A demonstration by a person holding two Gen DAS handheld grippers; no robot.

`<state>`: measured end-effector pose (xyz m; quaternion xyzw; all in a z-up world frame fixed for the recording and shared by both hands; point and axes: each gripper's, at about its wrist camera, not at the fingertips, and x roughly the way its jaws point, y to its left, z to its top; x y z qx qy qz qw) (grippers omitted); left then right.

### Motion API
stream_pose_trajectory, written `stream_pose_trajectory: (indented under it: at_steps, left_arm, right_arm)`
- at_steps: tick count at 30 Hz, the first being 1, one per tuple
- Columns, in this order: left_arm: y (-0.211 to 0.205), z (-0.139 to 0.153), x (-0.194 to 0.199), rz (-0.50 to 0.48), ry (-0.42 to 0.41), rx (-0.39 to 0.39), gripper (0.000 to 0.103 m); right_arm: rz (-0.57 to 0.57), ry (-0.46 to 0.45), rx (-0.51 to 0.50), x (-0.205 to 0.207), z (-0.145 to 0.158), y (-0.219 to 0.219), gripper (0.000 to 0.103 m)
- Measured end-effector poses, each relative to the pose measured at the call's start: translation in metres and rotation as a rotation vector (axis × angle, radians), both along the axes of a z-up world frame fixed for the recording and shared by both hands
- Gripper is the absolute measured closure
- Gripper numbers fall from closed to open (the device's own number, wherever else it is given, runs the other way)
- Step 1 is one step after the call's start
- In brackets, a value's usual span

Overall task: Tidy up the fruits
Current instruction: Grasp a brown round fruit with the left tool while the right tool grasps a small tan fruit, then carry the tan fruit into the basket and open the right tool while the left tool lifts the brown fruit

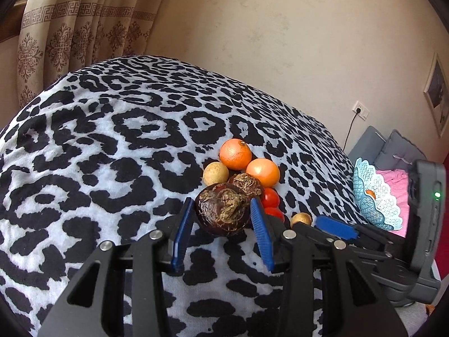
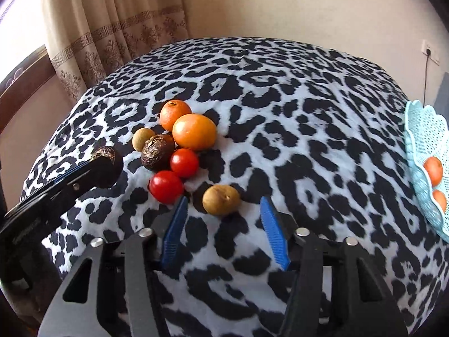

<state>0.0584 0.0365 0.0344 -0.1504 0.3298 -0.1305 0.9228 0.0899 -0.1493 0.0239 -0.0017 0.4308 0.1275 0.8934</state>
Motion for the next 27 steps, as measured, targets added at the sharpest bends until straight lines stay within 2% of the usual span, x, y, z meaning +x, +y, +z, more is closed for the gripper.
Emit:
stream_pose_trajectory:
  at_steps: [3,8,18,27]
  left_arm:
    - [0.001,-0.001,0.001,0.0,0.008,-0.005,0.061]
    - [0.001,-0.002,0.003,0.001,0.016,-0.01,0.061]
    - [0.0,-0.003,0.004,0.0,0.018,-0.009,0.061]
    - [0.001,-0.003,0.004,0.001,0.017,-0.009,0.061]
  right_arm:
    - [0.001,0.018,-0.008,0.006,-0.006,0.003,0.064]
    - [0.006,0.009,-0.009,0.005,-0.006,0.004,0.073]
    - [0.007,-0.007,0.014,-0.009,-0.002,0.002,0.074]
    - [-0.055,-0.038,0.061,-0.023,0.015,-0.025,0.074]
